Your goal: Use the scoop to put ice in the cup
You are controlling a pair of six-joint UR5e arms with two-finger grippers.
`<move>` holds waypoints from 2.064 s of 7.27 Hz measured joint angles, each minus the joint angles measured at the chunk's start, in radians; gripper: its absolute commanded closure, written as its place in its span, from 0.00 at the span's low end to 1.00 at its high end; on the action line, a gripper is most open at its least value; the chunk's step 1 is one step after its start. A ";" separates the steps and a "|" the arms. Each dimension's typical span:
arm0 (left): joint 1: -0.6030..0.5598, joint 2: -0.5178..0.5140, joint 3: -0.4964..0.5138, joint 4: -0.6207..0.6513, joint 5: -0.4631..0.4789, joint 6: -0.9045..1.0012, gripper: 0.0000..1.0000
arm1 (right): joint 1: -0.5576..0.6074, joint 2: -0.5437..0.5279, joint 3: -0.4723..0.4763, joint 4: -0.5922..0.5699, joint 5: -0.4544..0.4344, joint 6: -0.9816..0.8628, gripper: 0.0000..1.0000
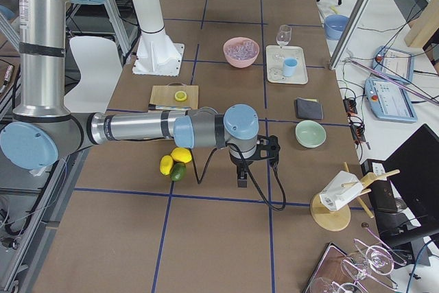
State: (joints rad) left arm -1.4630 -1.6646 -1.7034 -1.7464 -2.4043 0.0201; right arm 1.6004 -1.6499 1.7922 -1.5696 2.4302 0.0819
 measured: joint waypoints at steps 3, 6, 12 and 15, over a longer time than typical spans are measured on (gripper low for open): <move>0.236 -0.055 -0.028 -0.232 -0.014 -0.016 0.00 | -0.108 0.034 0.026 0.022 0.026 0.092 0.00; 0.410 -0.175 -0.027 -0.258 0.005 -0.054 0.00 | -0.335 0.037 0.068 0.184 -0.006 0.445 0.00; 0.482 -0.219 -0.013 -0.295 0.007 -0.072 0.00 | -0.735 -0.097 0.154 0.368 -0.236 0.822 0.02; 0.486 -0.221 -0.010 -0.295 0.010 -0.080 0.00 | -0.823 -0.094 0.135 0.372 -0.301 0.826 0.12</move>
State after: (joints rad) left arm -0.9773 -1.8852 -1.7134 -2.0414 -2.3948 -0.0595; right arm 0.7773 -1.7436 1.9275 -1.1973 2.1288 0.9080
